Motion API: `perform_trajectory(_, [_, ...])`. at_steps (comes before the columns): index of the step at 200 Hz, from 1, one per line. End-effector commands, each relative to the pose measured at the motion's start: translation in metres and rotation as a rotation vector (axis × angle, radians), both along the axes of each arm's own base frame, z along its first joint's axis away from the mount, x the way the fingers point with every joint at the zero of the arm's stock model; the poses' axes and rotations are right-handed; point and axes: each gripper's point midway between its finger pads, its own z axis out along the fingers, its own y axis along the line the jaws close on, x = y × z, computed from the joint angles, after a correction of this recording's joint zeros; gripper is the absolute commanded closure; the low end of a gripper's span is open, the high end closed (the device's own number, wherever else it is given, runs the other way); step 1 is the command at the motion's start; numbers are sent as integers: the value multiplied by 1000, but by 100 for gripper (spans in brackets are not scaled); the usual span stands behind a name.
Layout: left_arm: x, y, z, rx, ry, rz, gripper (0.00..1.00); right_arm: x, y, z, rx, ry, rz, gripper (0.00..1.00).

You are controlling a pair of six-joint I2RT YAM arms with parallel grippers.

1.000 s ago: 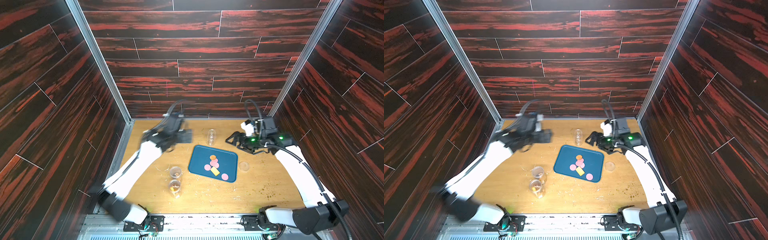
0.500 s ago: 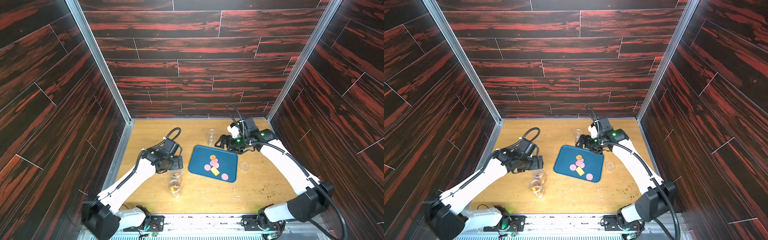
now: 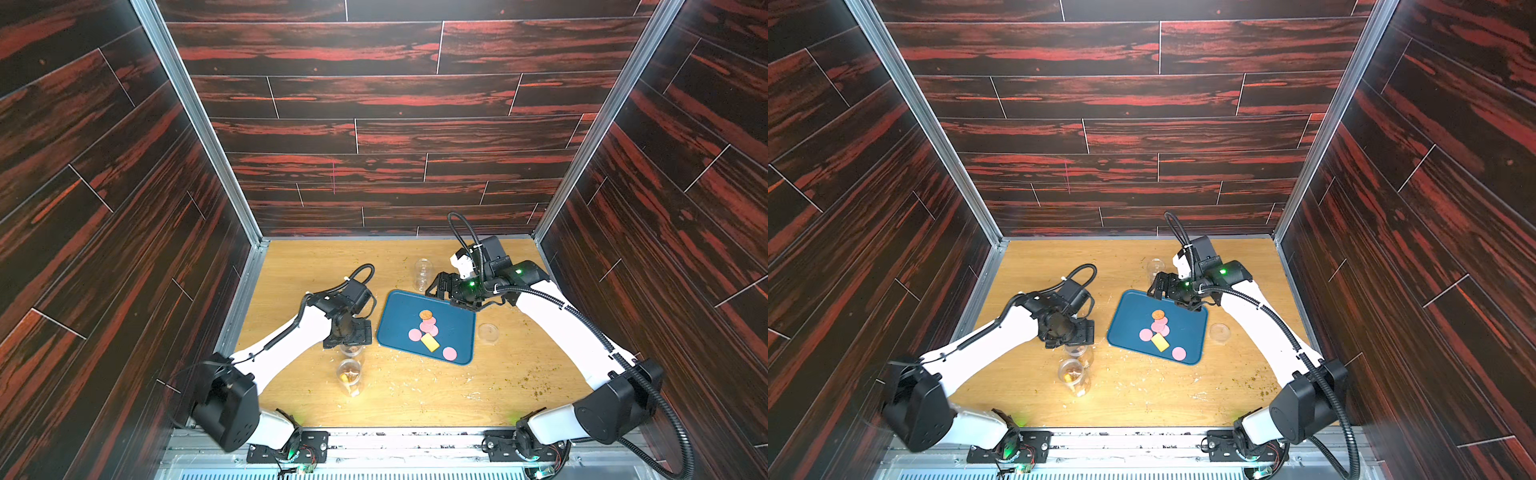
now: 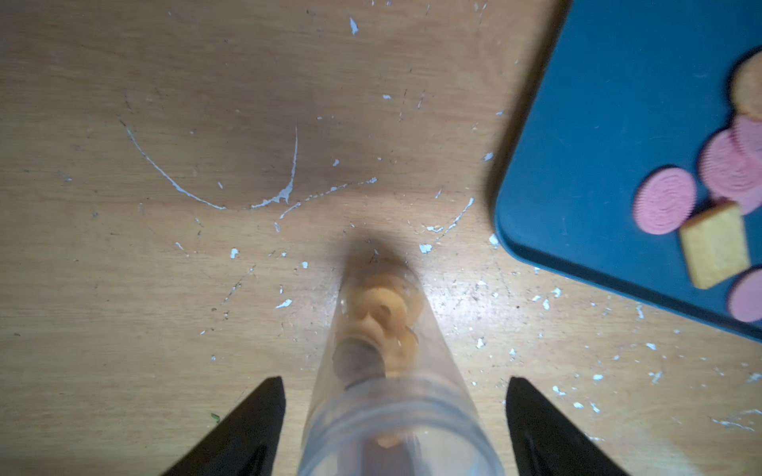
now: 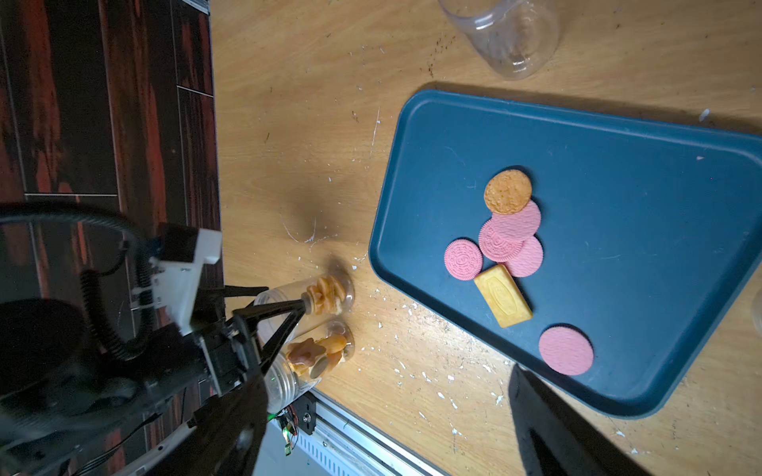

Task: Pour the cookies out of the jar
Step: Pick up the jar from the center of the board.

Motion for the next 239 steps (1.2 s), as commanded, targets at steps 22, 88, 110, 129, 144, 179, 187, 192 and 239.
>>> perform_trajectory(22, [-1, 1, 0, 40, 17, -26, 16, -2, 1, 3, 13, -15, 1, 5])
perform_trajectory(88, [-1, -1, 0, 54, 39, -50, 26, 2, 3, 0, 11, -16, 0, 5])
perform_trajectory(110, [-4, 2, 2, 70, 48, -59, 32, 2, 5, -4, 18, -6, 1, 5])
perform_trajectory(129, [-6, 4, 4, 77, 56, -66, 34, 4, 7, -6, 26, -1, 1, 5])
perform_trajectory(144, [-6, 4, 7, 78, 49, -70, 35, 5, 8, -7, 33, 1, 0, 5])
perform_trajectory(179, [1, 7, 19, 86, 31, -64, 36, 5, 9, -7, 39, -8, 5, 5])
perform_trajectory(187, [3, 7, 22, 86, 30, -67, 37, 6, 9, -5, 43, -17, 6, 5])
perform_trajectory(192, [4, 6, 23, 85, 27, -69, 37, 6, 10, -3, 47, -26, 8, 5])
perform_trajectory(239, [15, 5, 38, 27, 3, -47, 39, 5, 18, 6, 113, -81, 45, 5])
